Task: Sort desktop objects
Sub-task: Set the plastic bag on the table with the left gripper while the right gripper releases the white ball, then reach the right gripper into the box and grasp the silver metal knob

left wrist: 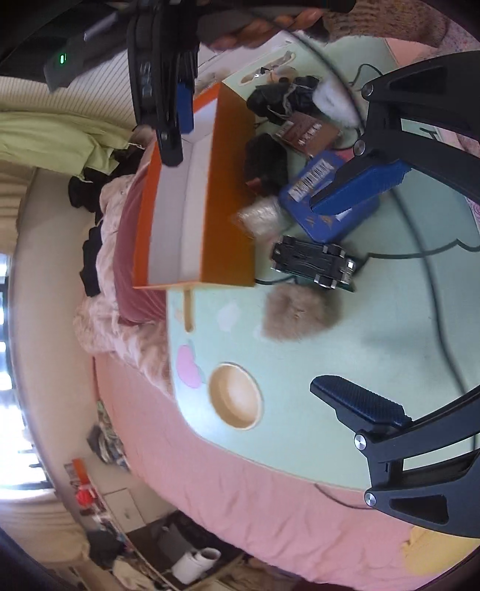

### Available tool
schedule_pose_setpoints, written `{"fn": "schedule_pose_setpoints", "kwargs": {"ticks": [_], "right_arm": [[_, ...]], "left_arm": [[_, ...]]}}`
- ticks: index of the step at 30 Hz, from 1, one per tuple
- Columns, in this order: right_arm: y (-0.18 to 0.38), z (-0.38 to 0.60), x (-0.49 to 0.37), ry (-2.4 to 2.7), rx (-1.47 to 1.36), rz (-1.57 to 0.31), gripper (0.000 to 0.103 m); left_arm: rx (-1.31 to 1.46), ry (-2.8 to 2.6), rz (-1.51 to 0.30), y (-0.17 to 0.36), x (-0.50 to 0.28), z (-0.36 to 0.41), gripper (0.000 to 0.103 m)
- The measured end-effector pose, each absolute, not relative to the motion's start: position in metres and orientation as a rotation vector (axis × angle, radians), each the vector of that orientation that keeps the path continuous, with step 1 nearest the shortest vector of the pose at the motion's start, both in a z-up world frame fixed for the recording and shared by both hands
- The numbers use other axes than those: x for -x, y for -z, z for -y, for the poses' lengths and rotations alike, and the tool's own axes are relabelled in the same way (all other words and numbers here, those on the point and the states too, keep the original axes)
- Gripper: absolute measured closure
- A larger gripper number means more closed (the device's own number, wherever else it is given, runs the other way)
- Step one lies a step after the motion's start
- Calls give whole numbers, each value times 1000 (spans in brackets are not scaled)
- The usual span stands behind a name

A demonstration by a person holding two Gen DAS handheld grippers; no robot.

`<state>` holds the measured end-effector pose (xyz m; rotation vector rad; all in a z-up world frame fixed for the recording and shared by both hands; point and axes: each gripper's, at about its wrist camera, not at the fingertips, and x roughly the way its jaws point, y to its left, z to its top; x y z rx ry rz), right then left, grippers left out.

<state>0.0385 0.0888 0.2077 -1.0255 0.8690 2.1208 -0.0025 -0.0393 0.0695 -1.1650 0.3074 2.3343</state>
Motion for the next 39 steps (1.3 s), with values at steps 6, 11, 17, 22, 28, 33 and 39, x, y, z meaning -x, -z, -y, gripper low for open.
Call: {"fn": "schedule_pose_setpoints", "kwargs": {"ticks": [6,11,17,22,28,33,39], "right_arm": [[-177,-88,-15,-2025,1158,-786,45],[-173,-87,-19,-2013,1169,-771,45],[-173,-88,-14,-2008,1196,-747,45],[-182,-99,-19,-1966,1245,-675,45],[-179,-128,-28,-1918,1404,-790,45],[-166,-138,-17,-1867,1577,-761,45],[-151,-139,-8,-1818,1678,-701,47]], "left_arm": [[1197,-2318,-264,-59,8,51,15],[1225,-2308,-231,-54,13,55,15],[1237,-2301,-238,-49,15,56,15],[1224,-2299,-237,-52,14,56,15],[1208,-2295,-226,-57,13,58,15],[1196,-2307,-217,-59,15,60,15],[1206,-2309,-192,-60,19,62,15]]}}
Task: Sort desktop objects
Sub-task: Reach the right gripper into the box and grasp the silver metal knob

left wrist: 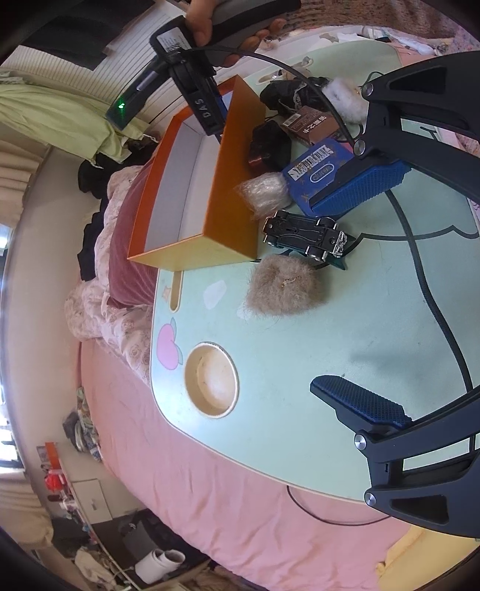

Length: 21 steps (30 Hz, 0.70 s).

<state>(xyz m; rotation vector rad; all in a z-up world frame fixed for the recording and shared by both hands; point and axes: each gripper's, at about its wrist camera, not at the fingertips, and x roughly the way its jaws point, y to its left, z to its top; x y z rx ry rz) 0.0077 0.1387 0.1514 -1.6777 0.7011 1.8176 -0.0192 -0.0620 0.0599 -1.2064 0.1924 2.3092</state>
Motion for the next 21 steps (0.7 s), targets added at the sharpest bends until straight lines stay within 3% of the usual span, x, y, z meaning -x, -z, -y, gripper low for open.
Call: {"fn": "schedule_pose_setpoints", "kwargs": {"ticks": [1,2,5,9,13,15,16,20,21], "right_arm": [[-151,-135,-7,-1813,1687,-656,55],[-151,-129,-4,-1804,1704,-573,70],[-152,-118,0,-1837,1735,-491,95],[-160,-117,-5,-1854,1697,-491,97],[-185,-123,-17,-1902,1610,-578,97],[-196,-124,-22,-1926,1623,-656,84],[-201,-124,-24,-1934,1640,-685,71],[-206,-118,-21,-1893,1670,-730,53],[-202,-118,-20,-1876,1699,-732,52]], "left_arm": [[1203,-2311,-196,-60,19,62,15],[1200,-2316,-202,-60,19,62,15],[1201,-2316,-210,-60,19,62,15],[1199,-2306,-209,-61,18,60,15],[1198,-2301,-217,-61,17,59,15],[1200,-2298,-221,-60,16,58,15],[1200,-2297,-224,-60,16,58,15],[1200,-2292,-235,-58,15,56,15],[1200,-2290,-236,-58,16,56,15]]}}
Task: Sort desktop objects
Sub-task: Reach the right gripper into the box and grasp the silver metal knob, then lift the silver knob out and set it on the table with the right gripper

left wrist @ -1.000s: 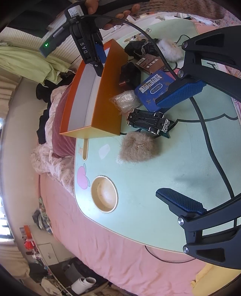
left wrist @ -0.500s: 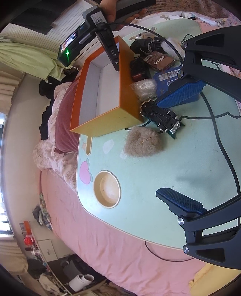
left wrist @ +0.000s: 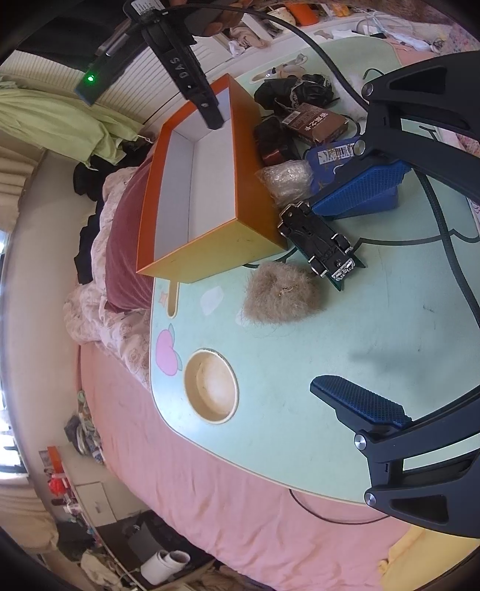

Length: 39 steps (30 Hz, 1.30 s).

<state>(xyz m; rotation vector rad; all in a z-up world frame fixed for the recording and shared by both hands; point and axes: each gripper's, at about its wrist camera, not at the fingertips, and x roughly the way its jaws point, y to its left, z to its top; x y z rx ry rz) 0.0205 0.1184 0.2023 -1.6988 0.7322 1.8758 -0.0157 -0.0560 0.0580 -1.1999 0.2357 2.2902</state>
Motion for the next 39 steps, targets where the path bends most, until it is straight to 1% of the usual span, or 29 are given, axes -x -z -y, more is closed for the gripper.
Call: {"fn": "schedule_pose_setpoints", "kwargs": {"ticks": [2,4,5,7,9,10,12,16,23,27,30,33,35,39], "right_arm": [[-187,-116,-16,-1828,1781,-747,52],[-170,-120,-15,-1775,1825,-824,52],[-163,-122,-14,-1741,1836,-834,53],[-163,-124,-12,-1717,1820,-792,53],[-164,-119,-9,-1703,1826,-701,66],[-165,-116,-8,-1714,1822,-676,80],[-168,-112,-7,-1741,1821,-659,85],[-178,-114,-14,-1775,1777,-708,85],[-231,-112,-27,-1896,1680,-800,85],[-253,-106,-28,-1926,1646,-756,85],[-263,-101,-39,-2012,1595,-780,85],[-260,-80,-51,-2152,1549,-841,85],[-248,-65,-57,-2217,1537,-868,85],[-224,-49,-69,-2234,1513,-892,85]], "left_arm": [[1200,-2289,-235,-58,16,56,15],[1199,-2289,-236,-58,16,56,15],[1199,-2289,-236,-58,16,56,15],[1198,-2287,-236,-58,16,56,15],[1197,-2282,-240,-57,16,55,15],[1196,-2281,-240,-57,16,55,15],[1198,-2279,-243,-57,17,54,15],[1201,-2271,-245,-56,17,52,15],[1200,-2252,-255,-55,15,48,15],[1197,-2237,-239,-56,14,49,15],[1177,-2224,-216,-62,11,53,15],[1171,-2203,-204,-67,11,52,15],[1175,-2183,-195,-70,13,48,15],[1194,-2063,-117,-77,22,30,15]]}}
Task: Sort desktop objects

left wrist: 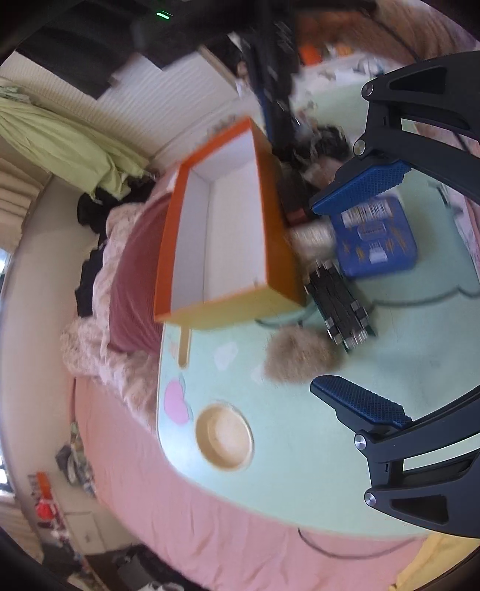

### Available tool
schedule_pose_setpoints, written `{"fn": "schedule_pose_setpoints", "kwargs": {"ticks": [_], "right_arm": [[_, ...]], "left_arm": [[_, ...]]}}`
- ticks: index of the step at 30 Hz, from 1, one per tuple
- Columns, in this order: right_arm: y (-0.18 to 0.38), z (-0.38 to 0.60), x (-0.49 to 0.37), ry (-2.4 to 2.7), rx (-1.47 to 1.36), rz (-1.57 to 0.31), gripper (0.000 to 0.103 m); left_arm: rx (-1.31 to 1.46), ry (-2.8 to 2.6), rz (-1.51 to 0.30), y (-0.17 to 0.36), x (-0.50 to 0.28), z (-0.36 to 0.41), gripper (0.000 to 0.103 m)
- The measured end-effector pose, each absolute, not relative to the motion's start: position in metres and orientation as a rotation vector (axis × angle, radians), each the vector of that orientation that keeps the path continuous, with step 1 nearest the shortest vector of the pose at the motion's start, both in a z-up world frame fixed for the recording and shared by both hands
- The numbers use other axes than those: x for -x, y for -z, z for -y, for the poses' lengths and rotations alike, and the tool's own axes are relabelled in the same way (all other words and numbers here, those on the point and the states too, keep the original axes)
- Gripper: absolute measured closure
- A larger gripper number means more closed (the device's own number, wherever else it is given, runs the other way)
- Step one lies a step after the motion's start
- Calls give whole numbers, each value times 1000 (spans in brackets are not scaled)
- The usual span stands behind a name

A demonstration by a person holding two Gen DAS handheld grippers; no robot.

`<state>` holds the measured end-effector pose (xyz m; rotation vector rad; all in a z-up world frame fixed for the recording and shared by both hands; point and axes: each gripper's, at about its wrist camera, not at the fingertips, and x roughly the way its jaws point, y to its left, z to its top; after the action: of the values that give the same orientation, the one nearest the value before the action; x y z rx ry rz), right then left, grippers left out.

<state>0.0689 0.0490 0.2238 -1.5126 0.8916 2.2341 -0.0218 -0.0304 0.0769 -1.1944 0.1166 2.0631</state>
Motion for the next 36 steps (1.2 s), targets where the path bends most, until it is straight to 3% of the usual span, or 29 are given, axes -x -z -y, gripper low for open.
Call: {"fn": "schedule_pose_setpoints", "kwargs": {"ticks": [3,6,11,15,19,22,25,29,34,36], "right_arm": [[-203,-51,-72,-2182,1491,-859,85],[-205,-57,-85,-2217,1330,-840,75],[-212,-60,-114,-2303,1092,-956,68],[-218,-41,-134,-2285,957,-840,66],[-219,-17,-157,-2307,858,-807,66],[-212,10,-174,-2306,818,-761,54],[-193,40,-191,-2279,842,-707,53],[-173,63,-190,-2245,857,-632,52],[-149,53,-190,-2141,820,-680,52],[-143,53,-194,-2136,773,-679,45]], "left_arm": [[1243,-2036,-171,-71,31,4,15],[1294,-2043,-238,-60,41,-16,15],[1348,-2110,-384,-43,63,-50,15],[1368,-2128,-381,-47,75,-61,15],[1281,-2100,-331,-64,56,-45,15],[1128,-2161,-347,-81,27,-14,15],[1007,-2219,-413,-85,-2,26,10],[1011,-2271,-382,-65,-21,70,9],[1067,-2261,-468,-25,-23,72,9],[1077,-2277,-471,-17,-20,71,6]]}}
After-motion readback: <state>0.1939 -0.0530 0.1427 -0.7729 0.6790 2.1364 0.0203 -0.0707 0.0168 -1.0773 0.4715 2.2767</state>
